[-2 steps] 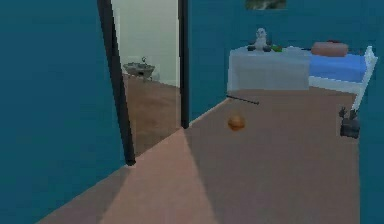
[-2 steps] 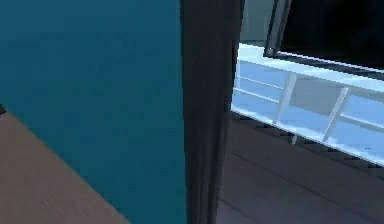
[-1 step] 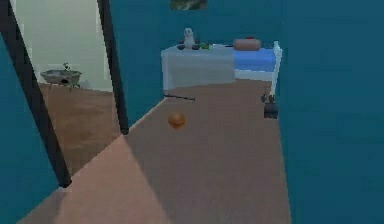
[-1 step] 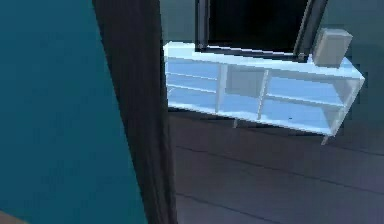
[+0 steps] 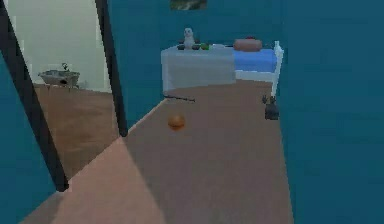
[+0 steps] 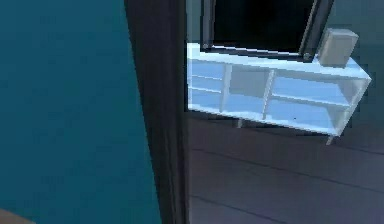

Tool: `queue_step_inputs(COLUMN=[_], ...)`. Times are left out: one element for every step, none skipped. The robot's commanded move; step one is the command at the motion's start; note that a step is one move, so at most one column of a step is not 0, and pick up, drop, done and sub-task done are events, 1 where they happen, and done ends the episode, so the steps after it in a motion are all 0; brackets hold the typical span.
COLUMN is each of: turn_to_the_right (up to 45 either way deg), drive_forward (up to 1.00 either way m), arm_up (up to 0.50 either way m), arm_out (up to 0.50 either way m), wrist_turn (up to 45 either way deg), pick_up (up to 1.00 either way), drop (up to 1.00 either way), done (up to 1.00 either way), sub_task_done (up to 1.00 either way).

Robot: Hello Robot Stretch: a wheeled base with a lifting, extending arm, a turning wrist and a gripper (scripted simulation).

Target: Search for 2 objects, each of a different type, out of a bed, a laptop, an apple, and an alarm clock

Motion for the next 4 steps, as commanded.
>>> queue_step_inputs(turn_to_the_right=[15.0,0.0,3.0,0.0], drive_forward=[0.0,1.0,0.0,1.0], arm_up=[0.0,0.0,0.0,0.0], arm_out=[0.0,0.0,0.0,0.0], wrist_turn=[0.0,0.0,0.0,0.0], pick_up=[0.0,0.0,0.0,0.0], drop=[0.0,0.0,0.0,0.0], done=[0.0,0.0,0.0,0.0], sub_task_done=[0.0,0.0,0.0,0.0])
